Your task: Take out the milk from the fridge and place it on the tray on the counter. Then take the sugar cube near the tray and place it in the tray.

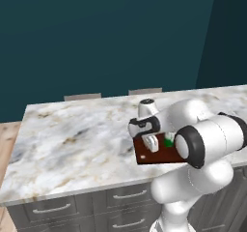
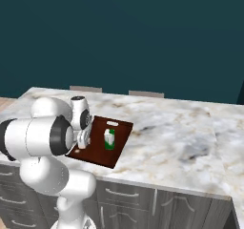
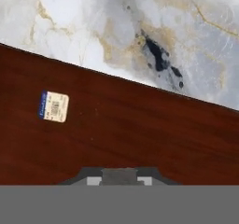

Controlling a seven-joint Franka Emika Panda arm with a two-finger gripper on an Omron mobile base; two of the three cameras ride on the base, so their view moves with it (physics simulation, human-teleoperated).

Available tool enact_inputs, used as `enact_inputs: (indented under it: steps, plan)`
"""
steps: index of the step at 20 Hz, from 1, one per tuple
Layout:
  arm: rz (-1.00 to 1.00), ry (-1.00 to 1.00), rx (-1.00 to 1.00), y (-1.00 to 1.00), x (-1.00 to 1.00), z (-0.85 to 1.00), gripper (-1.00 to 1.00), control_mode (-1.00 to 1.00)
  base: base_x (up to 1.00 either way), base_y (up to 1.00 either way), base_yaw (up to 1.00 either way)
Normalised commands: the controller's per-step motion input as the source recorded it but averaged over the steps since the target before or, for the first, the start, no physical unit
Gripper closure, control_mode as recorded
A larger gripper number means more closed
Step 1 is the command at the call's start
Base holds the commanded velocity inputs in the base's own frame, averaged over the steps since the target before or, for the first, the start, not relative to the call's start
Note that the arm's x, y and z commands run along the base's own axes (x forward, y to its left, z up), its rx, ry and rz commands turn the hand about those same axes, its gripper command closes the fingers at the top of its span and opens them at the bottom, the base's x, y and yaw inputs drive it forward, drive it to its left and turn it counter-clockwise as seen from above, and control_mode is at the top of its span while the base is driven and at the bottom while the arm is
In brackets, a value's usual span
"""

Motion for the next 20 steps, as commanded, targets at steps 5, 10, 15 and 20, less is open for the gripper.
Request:
enact_inputs:
  steps: [5, 10, 15, 20]
  plan:
    - [0.05, 0.09, -0.02, 0.0, 0.15, -0.31, 1.0, -1.0, 0.0, 0.0, 0.0]
    - [0.04, 0.09, -0.02, 0.0, 0.07, -0.36, 1.0, -1.0, 0.0, 0.0, 0.0]
    - [0.01, 0.0, 0.0, -0.01, -0.01, 0.0, -1.0, -1.0, 0.0, 0.0, 0.0]
    - [0.0, -0.03, 0.0, -0.14, 0.0, 0.46, -1.0, -1.0, 0.0, 0.0, 0.0]
